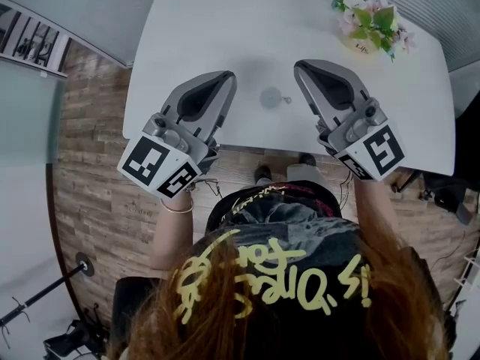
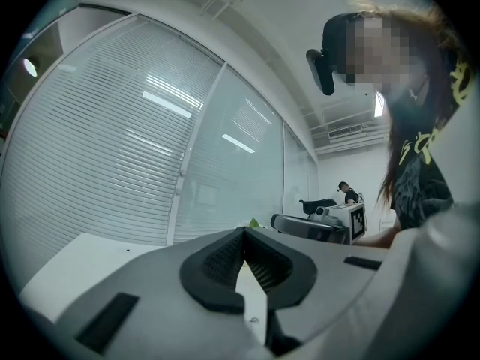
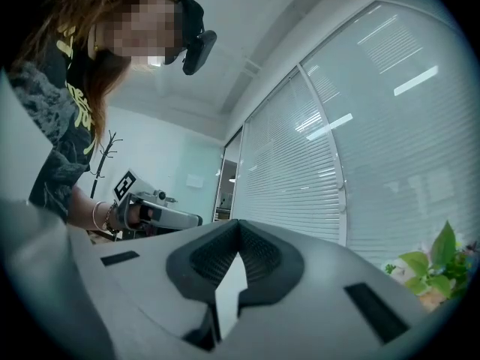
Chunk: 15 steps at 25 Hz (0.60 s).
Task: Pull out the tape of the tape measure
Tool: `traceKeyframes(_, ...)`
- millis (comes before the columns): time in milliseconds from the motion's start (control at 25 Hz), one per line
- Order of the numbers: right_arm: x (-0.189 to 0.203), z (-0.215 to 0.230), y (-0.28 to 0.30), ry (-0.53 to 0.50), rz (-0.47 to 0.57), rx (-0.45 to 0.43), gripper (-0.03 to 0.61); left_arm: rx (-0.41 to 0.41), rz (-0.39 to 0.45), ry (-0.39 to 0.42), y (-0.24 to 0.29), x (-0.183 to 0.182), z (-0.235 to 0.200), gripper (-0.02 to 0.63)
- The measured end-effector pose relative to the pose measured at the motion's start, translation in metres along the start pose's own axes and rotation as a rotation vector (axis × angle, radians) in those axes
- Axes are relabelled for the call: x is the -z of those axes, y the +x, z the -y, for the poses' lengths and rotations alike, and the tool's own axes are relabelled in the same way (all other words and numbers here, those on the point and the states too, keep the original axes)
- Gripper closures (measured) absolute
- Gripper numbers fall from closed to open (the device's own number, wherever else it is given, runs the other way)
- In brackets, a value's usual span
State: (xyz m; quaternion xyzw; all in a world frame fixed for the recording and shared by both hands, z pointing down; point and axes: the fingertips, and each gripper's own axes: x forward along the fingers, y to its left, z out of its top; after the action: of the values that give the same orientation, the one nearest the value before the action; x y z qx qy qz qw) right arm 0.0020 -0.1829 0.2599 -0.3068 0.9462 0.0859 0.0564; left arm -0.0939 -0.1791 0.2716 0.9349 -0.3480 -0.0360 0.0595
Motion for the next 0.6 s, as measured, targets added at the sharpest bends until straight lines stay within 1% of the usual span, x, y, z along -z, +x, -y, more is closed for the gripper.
traceKeyframes(160, -0.0014, 0.0005, -0.0003, 0.004, -0.006, 0.005, 0.577, -0.011, 0.004, -0.001, -0.0016, -0.0001, -0.0013, 0.621)
traceKeyframes(360, 0.0075, -0.0009, -0.0004, -0.031, -0.063, 0.011, 0.577, -0.011, 0.003, -0.005, -0.0019, 0.0029, 0.0012, 0.621)
traceKeyframes(600, 0.0068, -0.001, -0.0027, -0.029, -0.051, 0.015, 0.577, -0.017, 0.003, -0.011, -0.0025, 0.0056, 0.0015, 0.621)
